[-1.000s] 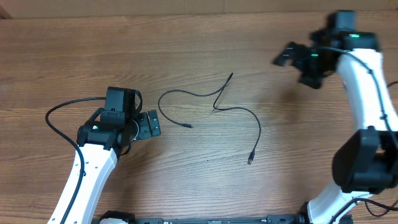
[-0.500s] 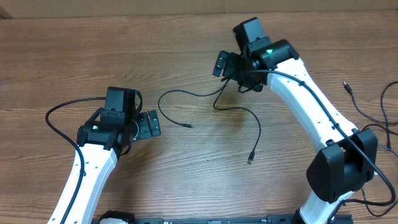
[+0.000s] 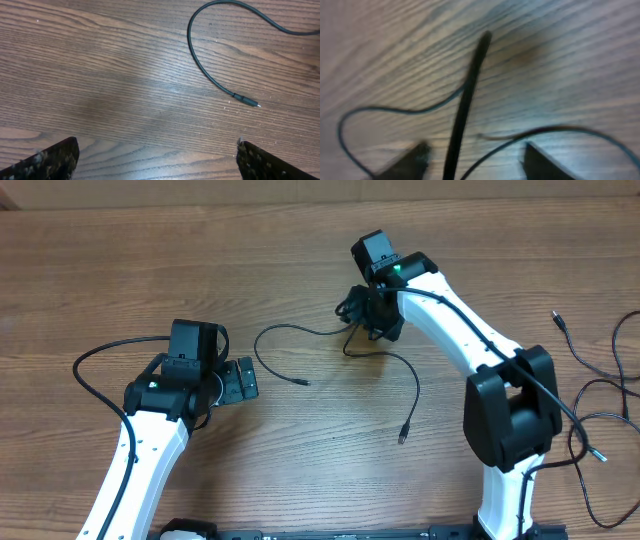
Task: Untangle cables
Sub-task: 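Grasp the last black cable and pull it up and rightward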
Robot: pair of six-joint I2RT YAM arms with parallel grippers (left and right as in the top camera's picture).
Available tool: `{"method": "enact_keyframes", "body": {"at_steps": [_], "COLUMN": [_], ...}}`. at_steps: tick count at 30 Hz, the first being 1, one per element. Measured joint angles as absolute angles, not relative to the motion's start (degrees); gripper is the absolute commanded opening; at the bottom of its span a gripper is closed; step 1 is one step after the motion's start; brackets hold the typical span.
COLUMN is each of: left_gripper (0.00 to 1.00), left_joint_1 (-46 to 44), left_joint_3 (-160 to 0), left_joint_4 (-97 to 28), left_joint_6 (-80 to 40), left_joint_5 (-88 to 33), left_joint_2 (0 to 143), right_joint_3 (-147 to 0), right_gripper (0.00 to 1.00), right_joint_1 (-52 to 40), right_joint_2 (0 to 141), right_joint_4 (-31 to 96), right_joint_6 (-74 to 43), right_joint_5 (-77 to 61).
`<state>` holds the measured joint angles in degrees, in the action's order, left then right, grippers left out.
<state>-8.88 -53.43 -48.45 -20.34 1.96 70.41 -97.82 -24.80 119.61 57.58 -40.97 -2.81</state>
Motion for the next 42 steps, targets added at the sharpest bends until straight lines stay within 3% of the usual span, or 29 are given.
{"method": "enact_keyframes", "body": {"at_steps": [4, 14, 23, 32, 42], "left_gripper": [1.0, 1.0, 1.0, 0.99, 1.0], "left_joint_1": [-8.88, -8.88, -8.88, -8.88, -8.88], "left_joint_3": [-53.43, -53.43, -53.43, -53.43, -53.43], "left_joint_4": [-48.45, -48.45, -48.42, -48.45, -48.45], "left_joint_6": [-20.34, -20.34, -20.34, -20.34, -20.34], "left_joint_5": [1.96, 1.96, 1.98, 1.96, 1.96], "left_joint_2": [70.41, 70.41, 70.41, 70.41, 70.41], "right_joint_3": [-97.8, -100.82, -129.97, -151.94, -153.36], "right_gripper": [0.04, 0.04, 0.04, 0.04, 0.04], "right_joint_1": [-24.8, -23.05, -15.07, -3.49, 8.73], "right_joint_2": [120.22, 120.42, 120.66, 120.29, 120.29], "right_joint_4": [55.92, 58.76, 74.19, 73.84, 68.45], "right_joint_6": [-40.69, -38.59, -33.91, -30.5, -29.93], "right_joint_5": [-2.81, -3.18, 0.64, 1.98, 5.63]}}
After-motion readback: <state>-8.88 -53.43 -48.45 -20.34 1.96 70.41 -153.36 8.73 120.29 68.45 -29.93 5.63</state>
